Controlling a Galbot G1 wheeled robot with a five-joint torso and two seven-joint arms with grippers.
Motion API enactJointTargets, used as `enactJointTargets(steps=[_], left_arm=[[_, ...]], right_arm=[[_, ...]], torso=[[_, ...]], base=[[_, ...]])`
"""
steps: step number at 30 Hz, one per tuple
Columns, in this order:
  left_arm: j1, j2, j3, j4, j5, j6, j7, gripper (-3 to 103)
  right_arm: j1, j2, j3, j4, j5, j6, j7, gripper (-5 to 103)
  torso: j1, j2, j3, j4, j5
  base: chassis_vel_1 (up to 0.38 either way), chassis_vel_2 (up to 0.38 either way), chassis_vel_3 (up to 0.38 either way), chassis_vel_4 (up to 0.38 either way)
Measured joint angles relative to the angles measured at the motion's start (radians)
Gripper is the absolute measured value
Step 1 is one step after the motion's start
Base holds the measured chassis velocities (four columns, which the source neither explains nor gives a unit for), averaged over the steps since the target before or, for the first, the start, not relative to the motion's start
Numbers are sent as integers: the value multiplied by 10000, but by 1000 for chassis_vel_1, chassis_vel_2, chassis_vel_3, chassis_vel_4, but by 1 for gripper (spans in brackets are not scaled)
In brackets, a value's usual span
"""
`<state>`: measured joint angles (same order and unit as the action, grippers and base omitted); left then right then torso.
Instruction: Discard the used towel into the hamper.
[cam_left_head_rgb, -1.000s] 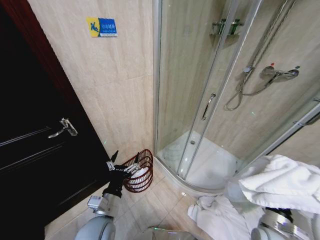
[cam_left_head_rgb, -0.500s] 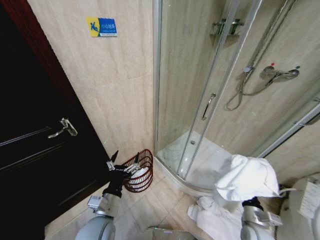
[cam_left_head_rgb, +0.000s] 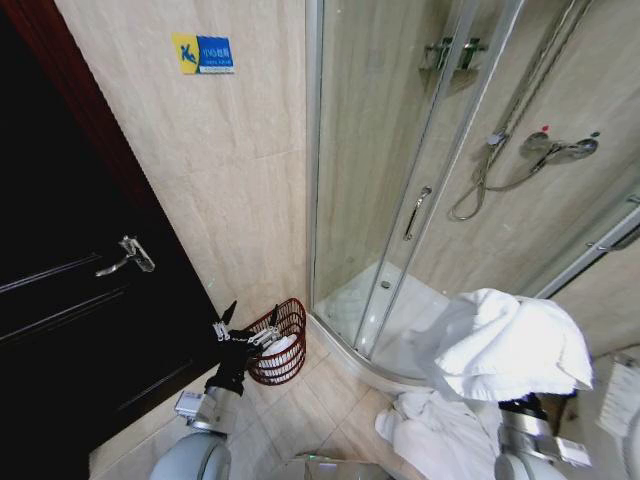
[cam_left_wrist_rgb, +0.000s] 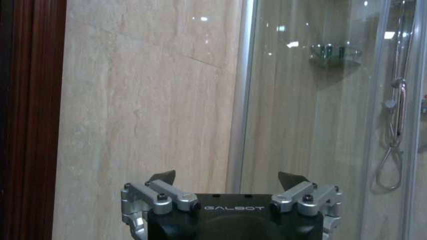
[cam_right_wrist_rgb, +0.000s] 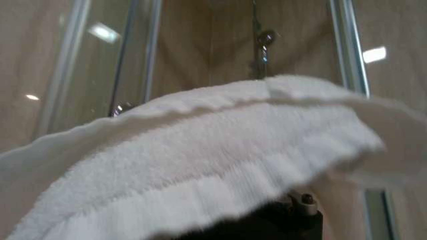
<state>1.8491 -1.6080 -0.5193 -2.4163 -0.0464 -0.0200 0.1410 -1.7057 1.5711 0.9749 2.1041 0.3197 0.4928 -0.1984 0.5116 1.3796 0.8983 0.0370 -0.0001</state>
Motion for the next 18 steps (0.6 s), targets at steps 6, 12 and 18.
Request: enactJointTargets(steps=[6, 12, 18], left_arm=[[0, 0, 0, 0, 0, 0, 0, 100], [0, 0, 0, 0, 0, 0, 0, 100], [0, 1, 0, 0, 0, 0, 0, 100]], right_arm=[[46, 17, 11, 99, 116, 284, -406, 11], [62, 17, 5, 74, 196, 337, -537, 11], [70, 18, 0, 32, 244, 394, -597, 11]], torso=[[0, 0, 0, 0, 0], [2, -1, 1, 0, 2], [3, -1, 1, 1, -1]], base=[[0, 0, 0, 0], [0, 0, 0, 0], [94, -72, -76, 105]])
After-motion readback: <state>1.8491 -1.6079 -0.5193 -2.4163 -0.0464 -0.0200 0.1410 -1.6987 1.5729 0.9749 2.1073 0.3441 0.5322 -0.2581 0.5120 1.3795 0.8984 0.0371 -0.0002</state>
